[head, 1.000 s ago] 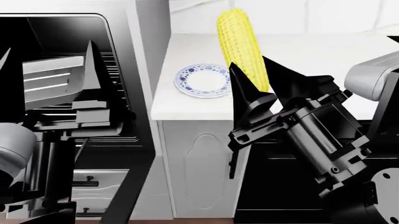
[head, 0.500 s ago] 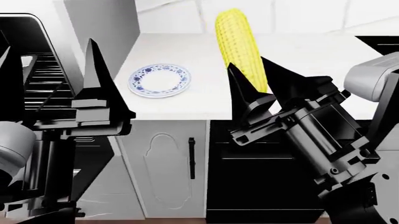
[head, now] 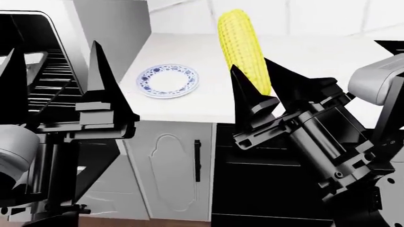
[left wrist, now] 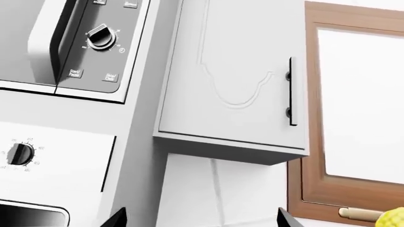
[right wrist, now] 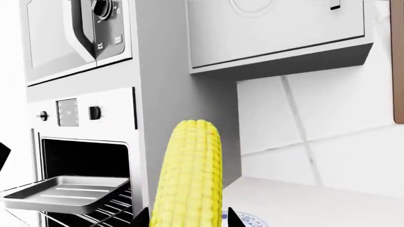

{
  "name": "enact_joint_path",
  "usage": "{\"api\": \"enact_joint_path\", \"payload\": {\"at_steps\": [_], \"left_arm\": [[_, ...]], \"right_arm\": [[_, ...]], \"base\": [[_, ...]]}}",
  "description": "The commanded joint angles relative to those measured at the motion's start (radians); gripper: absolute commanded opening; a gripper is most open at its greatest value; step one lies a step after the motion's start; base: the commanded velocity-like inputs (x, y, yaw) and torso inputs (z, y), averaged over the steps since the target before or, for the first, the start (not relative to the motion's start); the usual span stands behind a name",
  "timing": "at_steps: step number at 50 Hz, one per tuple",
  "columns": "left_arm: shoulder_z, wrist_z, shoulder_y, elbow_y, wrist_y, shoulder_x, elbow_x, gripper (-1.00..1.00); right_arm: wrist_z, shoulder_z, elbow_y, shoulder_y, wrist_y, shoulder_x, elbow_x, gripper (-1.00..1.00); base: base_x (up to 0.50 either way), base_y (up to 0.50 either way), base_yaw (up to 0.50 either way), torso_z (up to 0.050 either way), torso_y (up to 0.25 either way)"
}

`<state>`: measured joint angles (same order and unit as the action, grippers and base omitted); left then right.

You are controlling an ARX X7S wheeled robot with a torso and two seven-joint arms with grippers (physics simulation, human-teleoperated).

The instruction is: Pick the corn from the top rack in the oven and place it on the plate on the counter.

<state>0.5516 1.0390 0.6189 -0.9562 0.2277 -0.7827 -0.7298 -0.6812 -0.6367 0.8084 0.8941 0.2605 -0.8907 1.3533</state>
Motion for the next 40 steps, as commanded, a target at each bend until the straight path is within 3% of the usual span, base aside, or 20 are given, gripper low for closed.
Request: {"api": "enact_joint_path", "payload": {"at_steps": [1, 24, 40], "left_arm": [[0.003, 0.001, 0.000, 0.002, -0.005, -0.001, 0.001, 1.00], [0.004, 0.001, 0.000, 0.007, -0.015, -0.007, 0.002, 1.00], [0.012, 0.004, -0.003, 0.008, -0.018, -0.006, 0.006, 1.00]], "right_arm": [[0.003, 0.011, 0.004, 0.009, 0.008, -0.001, -0.011, -1.00], [0.004, 0.014, 0.001, 0.004, -0.001, 0.008, -0.006, -1.00], [-0.003, 0.018, -0.004, -0.004, -0.007, 0.006, -0.001, -1.00]], "base": [[0.04, 0.00, 0.50, 0.000, 0.000], [0.04, 0.01, 0.50, 0.000, 0.000], [0.02, 0.01, 0.09, 0.000, 0.001]]}}
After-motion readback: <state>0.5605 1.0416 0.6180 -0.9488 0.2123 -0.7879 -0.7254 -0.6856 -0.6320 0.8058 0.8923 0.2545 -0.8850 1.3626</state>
